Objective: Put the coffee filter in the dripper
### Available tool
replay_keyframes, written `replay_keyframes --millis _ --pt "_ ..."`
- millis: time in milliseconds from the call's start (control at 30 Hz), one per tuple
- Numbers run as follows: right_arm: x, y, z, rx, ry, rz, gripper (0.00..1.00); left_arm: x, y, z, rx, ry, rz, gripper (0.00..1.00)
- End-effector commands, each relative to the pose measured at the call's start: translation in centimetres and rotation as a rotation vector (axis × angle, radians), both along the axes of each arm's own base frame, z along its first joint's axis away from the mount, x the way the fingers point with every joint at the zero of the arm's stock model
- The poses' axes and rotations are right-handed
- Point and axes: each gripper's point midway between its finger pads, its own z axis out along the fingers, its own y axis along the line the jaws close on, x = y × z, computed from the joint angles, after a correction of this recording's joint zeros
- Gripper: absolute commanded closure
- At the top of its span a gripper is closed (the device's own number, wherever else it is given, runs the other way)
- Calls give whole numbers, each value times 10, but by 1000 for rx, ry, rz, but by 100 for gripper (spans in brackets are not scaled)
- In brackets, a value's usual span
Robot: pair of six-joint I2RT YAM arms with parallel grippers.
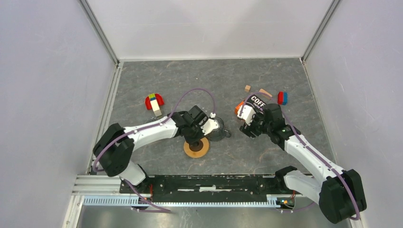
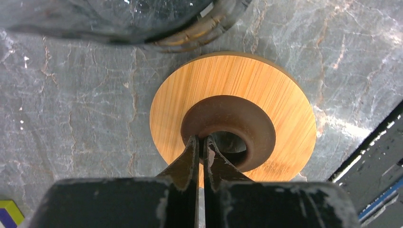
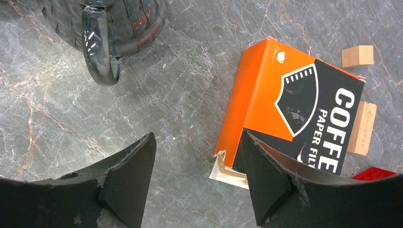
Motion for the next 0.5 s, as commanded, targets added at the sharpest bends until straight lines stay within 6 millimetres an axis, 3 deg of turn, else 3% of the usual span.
replay_keyframes --millis 0,267,467 --pt "13 11 34 61 -86 30 27 -7 5 23 -48 -44 -66 98" --pt "6 56 81 237 -90 233 27 -11 13 57 -209 -4 -54 98" --pt "-13 107 145 301 -187 498 25 9 14 126 -459 18 17 98"
